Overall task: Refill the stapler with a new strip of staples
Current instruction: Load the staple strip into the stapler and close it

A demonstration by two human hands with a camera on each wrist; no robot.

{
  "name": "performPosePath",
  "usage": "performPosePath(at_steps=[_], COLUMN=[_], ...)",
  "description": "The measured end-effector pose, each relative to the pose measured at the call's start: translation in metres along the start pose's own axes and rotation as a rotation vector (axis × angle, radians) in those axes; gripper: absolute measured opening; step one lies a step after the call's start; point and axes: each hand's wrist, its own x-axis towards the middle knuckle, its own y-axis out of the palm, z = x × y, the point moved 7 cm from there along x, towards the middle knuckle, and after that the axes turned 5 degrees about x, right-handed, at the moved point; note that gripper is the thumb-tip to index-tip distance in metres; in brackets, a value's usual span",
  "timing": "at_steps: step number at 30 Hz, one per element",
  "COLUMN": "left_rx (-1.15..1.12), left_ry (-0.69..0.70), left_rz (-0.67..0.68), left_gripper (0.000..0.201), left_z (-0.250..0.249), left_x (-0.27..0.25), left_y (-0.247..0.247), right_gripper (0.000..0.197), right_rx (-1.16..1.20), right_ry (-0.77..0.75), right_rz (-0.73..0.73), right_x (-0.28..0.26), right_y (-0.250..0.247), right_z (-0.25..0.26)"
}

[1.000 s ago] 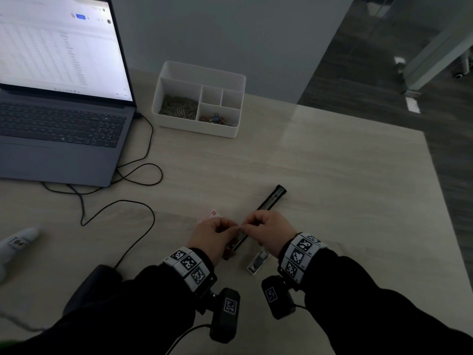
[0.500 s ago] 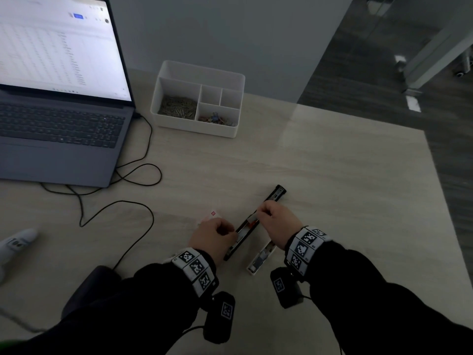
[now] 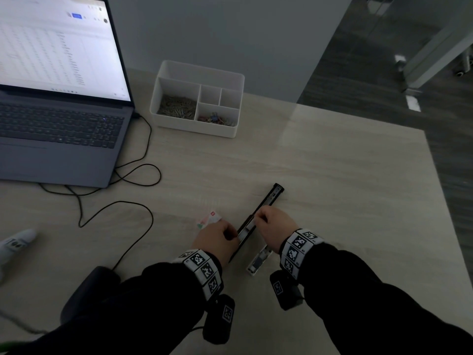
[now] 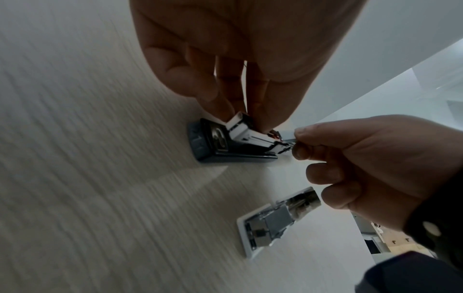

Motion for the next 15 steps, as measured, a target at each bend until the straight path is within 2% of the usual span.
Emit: performPosePath(at_steps=[6,15], left_rx=[-0.007,-0.007], left_ry=[-0.014,-0.026], left_rz=[0.007,0.009], left_gripper=[0.009,0.009], left_z=[0.0014,0.0026], left_x=[0.0006,0.0001], left_y=[0.0000,0.0009], right_gripper=[0.018,0.019], right_rx=[0.021,-0.114], right_ry=[0.004,-0.010], right_rz=[0.008,0.054], right_x=[0.0026,0.0000], right_y=[-0.0016,0.0004], right_z=[0.0007,0.0090])
